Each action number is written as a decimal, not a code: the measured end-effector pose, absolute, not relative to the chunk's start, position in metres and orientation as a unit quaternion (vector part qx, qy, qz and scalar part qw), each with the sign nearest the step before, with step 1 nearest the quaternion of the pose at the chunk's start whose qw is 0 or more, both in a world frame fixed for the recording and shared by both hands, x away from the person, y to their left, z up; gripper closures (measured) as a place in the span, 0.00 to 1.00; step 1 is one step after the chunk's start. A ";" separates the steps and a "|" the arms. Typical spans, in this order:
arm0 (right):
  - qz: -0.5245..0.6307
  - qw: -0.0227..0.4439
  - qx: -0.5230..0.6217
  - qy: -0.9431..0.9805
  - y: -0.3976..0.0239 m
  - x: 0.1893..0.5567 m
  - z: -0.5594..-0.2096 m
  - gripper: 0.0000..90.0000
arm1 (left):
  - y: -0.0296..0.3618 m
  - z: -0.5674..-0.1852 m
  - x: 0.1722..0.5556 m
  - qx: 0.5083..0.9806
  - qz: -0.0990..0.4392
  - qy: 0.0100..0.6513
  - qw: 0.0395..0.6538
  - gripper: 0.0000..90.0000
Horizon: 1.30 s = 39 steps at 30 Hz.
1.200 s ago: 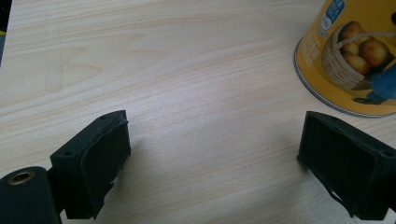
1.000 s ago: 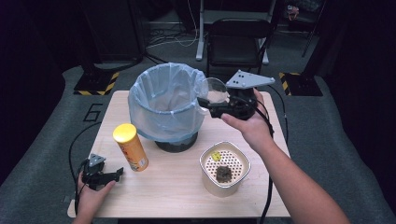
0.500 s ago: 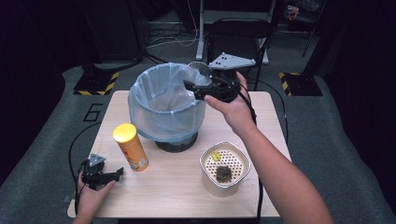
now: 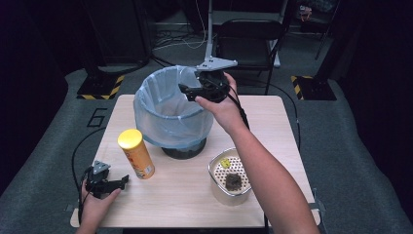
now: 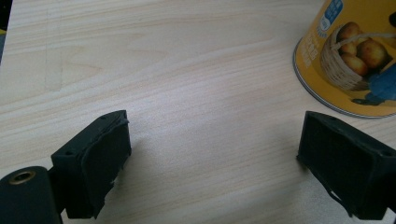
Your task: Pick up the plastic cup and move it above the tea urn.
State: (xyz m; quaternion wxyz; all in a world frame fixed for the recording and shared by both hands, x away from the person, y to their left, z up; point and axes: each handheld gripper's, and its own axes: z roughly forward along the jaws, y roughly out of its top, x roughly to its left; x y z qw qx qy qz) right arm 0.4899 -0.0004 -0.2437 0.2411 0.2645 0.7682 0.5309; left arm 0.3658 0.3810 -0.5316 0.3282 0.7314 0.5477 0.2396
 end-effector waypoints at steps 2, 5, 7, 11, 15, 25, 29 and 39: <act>0.527 0.241 0.266 0.770 0.003 0.493 -0.246 0.34 | 0.381 -0.532 0.366 0.732 0.239 0.548 0.328 0.10; 0.530 0.241 0.272 0.766 0.009 0.498 -0.251 0.33 | 0.381 -0.531 0.366 0.734 0.236 0.548 0.325 0.10; 0.531 0.241 0.275 0.765 0.010 0.500 -0.252 0.33 | 0.381 -0.532 0.366 0.730 0.242 0.547 0.330 0.10; 0.519 0.244 0.289 0.767 0.019 0.511 -0.258 0.33 | 0.381 -0.531 0.366 0.734 0.235 0.548 0.325 0.10; 0.512 0.246 0.301 0.766 0.028 0.515 -0.261 0.24 | 0.382 -0.530 0.365 0.736 0.233 0.548 0.323 0.11; 0.509 0.237 0.291 0.774 0.027 0.507 -0.255 0.15 | 0.382 -0.531 0.366 0.734 0.235 0.548 0.325 0.10; 0.506 0.243 0.291 0.775 0.020 0.507 -0.255 0.16 | 0.381 -0.531 0.366 0.734 0.235 0.548 0.325 0.10; 0.509 0.243 0.289 0.774 -0.003 0.498 -0.252 0.17 | 0.382 -0.530 0.364 0.732 0.238 0.544 0.334 0.19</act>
